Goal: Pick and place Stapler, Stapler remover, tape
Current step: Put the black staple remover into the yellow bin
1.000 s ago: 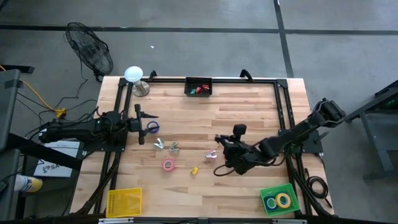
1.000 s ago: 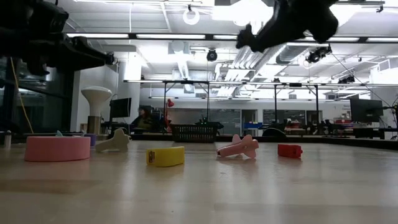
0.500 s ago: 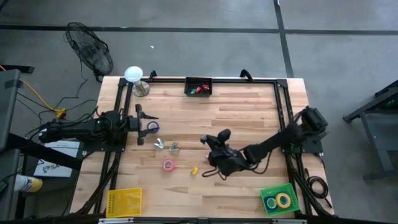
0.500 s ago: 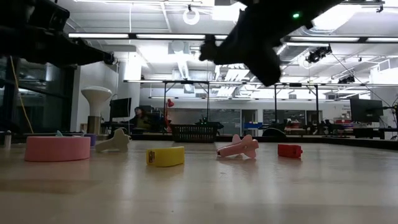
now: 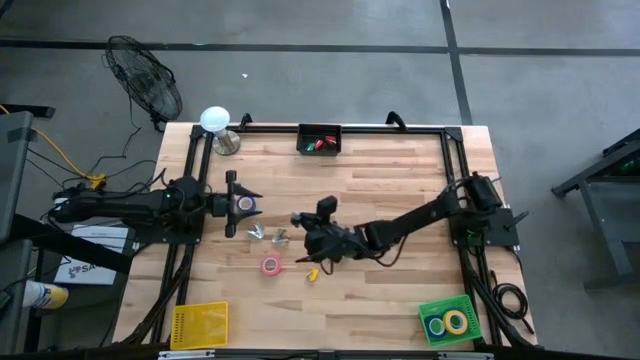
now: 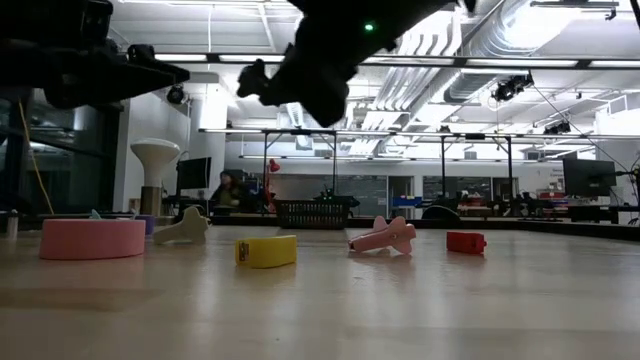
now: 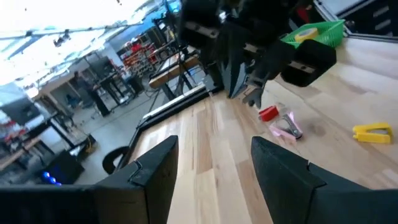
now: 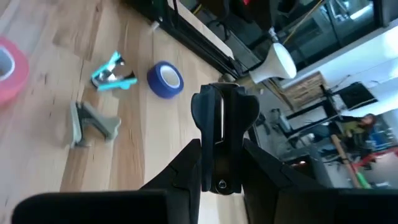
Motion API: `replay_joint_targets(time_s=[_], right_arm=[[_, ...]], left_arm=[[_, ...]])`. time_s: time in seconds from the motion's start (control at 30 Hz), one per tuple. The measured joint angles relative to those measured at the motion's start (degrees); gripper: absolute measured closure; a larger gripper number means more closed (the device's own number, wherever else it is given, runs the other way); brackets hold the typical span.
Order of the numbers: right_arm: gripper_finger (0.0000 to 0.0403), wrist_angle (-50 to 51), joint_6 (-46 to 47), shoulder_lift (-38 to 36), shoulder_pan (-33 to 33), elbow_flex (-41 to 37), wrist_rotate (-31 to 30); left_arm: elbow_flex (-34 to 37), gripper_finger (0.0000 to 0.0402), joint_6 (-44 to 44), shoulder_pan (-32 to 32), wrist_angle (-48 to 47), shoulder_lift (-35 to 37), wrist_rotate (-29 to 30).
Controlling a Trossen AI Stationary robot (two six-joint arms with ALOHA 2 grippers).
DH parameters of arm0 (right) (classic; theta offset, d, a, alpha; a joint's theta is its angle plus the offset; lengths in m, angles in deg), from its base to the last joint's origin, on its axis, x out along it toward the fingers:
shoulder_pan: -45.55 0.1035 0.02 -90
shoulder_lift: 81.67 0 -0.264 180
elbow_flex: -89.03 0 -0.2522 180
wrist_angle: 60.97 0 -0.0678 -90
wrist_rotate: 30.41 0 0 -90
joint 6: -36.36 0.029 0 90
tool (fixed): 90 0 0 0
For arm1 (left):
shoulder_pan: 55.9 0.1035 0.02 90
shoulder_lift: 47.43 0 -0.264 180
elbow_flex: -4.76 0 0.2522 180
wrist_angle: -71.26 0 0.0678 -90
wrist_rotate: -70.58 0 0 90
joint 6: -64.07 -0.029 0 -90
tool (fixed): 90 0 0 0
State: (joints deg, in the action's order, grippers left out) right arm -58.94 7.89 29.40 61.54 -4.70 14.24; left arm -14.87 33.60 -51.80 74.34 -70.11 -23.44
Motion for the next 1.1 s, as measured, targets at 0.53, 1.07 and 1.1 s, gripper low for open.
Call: replay_joint_targets(time_s=[0.53,1.07,1.1], right_arm=[[0.0327,-0.1,7.84,0.22,-5.88,3.63,10.35],[0.0327,3.47,7.48,0.22,-6.89,3.62,11.65],[0.0327,3.86,7.49,0.22,-6.99,3.61,11.64]], left_arm=[[-9.06,0.0204,-11.95,0.0,7.11,-21.46,-2.26],[-16.64,0.0204,-12.78,0.0,6.58,-33.86,-1.86],[-16.85,0.0204,-12.79,0.0,6.62,-33.9,-1.89]])
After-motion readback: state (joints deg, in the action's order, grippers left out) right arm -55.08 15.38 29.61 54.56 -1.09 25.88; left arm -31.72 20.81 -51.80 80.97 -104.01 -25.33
